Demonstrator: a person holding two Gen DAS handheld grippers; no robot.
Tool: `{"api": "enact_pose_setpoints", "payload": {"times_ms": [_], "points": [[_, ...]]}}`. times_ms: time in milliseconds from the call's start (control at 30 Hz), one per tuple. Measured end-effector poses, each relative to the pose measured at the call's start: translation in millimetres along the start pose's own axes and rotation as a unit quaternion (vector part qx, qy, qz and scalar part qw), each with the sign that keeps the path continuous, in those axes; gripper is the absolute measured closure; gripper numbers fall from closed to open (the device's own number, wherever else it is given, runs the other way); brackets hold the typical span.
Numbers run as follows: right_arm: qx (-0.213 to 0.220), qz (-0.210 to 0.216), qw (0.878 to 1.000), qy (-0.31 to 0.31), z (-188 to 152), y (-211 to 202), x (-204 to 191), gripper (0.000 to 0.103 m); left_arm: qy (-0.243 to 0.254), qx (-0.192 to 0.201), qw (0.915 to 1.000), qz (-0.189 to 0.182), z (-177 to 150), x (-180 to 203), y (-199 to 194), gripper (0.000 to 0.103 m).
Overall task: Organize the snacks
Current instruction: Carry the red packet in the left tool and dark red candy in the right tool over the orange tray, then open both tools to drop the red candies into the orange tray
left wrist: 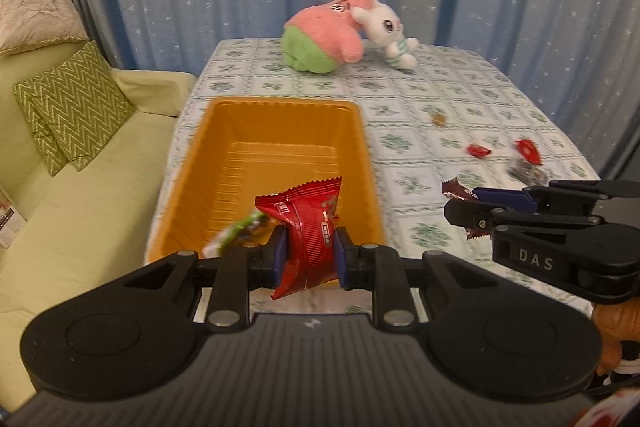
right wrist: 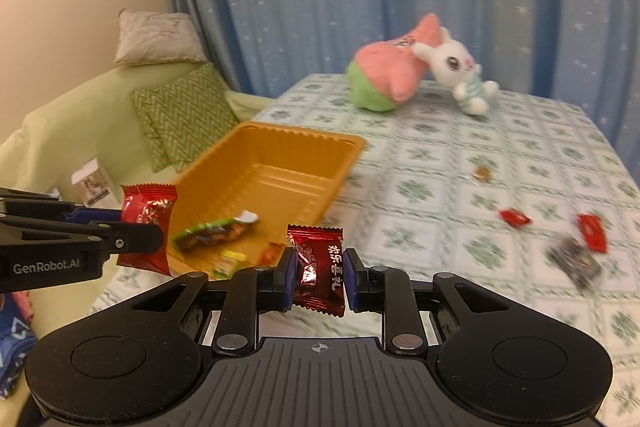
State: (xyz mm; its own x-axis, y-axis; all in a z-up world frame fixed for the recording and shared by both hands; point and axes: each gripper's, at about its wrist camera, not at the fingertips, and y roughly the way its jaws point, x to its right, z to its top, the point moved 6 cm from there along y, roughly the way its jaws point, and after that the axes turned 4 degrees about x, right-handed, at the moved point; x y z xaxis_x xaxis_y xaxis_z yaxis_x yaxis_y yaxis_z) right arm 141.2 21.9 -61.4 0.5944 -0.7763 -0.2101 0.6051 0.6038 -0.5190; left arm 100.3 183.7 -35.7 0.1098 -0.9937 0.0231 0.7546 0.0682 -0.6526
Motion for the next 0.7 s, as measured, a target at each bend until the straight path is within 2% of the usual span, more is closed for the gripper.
{"api": "enact_pose_setpoints", "payload": {"times_ms": [267,700], "points": [[-0.010,0.013,1.000,-0.007,13.2,41.7,-15.5,0.078,-0.001,-0.017,0.9998,0.007,4.9,-32.7,28.1,0.081],[-0.027,0.015,0.999,0.009,14.4,77.2,-12.2,0.078,-0.006,-0.040,0.9992,0.003,4.6,-51.6,73.6,0.081]]}}
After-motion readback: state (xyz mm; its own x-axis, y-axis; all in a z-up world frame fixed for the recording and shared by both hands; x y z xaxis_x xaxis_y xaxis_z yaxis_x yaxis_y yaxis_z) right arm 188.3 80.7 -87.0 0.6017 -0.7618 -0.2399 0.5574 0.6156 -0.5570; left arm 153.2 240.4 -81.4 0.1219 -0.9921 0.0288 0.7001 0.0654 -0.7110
